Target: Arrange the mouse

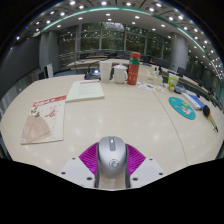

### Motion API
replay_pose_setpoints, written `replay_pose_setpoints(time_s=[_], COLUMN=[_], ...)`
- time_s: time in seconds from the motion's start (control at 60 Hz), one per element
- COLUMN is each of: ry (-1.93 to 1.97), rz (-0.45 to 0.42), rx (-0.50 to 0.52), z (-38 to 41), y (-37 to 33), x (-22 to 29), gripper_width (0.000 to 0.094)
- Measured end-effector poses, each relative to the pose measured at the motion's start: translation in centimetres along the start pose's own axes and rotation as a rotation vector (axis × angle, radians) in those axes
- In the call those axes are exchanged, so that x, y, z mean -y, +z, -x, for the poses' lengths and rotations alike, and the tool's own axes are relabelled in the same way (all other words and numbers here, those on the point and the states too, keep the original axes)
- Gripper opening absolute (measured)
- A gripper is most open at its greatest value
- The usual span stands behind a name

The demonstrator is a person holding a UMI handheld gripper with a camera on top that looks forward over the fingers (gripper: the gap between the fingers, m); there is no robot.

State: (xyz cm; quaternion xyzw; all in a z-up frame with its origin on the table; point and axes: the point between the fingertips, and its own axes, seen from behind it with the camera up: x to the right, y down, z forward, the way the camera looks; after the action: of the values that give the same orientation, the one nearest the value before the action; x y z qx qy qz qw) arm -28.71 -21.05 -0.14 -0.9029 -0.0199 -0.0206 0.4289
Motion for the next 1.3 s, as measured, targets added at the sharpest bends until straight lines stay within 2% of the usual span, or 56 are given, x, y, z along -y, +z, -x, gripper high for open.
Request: replay_pose_setpoints(time_s=[0.1, 0.233, 0.367, 0.483, 0.617, 0.733, 0.883, 1.05, 1.2, 1.233, 1.3], ry=[0.022, 0.086, 0.114, 0.133, 0.149, 0.148, 0.166, 0.179, 0.176, 0.167, 0.143], rz=[-0.061, -0.221, -0.361, -0.406, -0.334, -0.232, -0.096, -0.023, 0.004, 0.004, -0.007], rx=[0.022, 0.026, -0.013, -0.05, -0.092, -0.12, -0.11, -0.074, -0.057, -0.062, -0.06], z=[-0.5, -5.2, -15.1, -25.3, -35.6, -41.4, -44.2, -44.7, -44.6, -44.7, -44.6], y=[-2.0, -5.6, -6.6, -3.8, 3.8, 11.0, 17.6, 20.8, 21.0, 20.6, 19.2], x=[3.9, 13.6, 22.9, 27.9, 27.1, 23.3, 17.3, 14.0, 13.4, 13.5, 14.1], gripper_width=[0.0346, 0.0344, 0.0343, 0.0343, 0.0341, 0.0341, 0.0345, 0.0401, 0.0533, 0.062, 0.0859])
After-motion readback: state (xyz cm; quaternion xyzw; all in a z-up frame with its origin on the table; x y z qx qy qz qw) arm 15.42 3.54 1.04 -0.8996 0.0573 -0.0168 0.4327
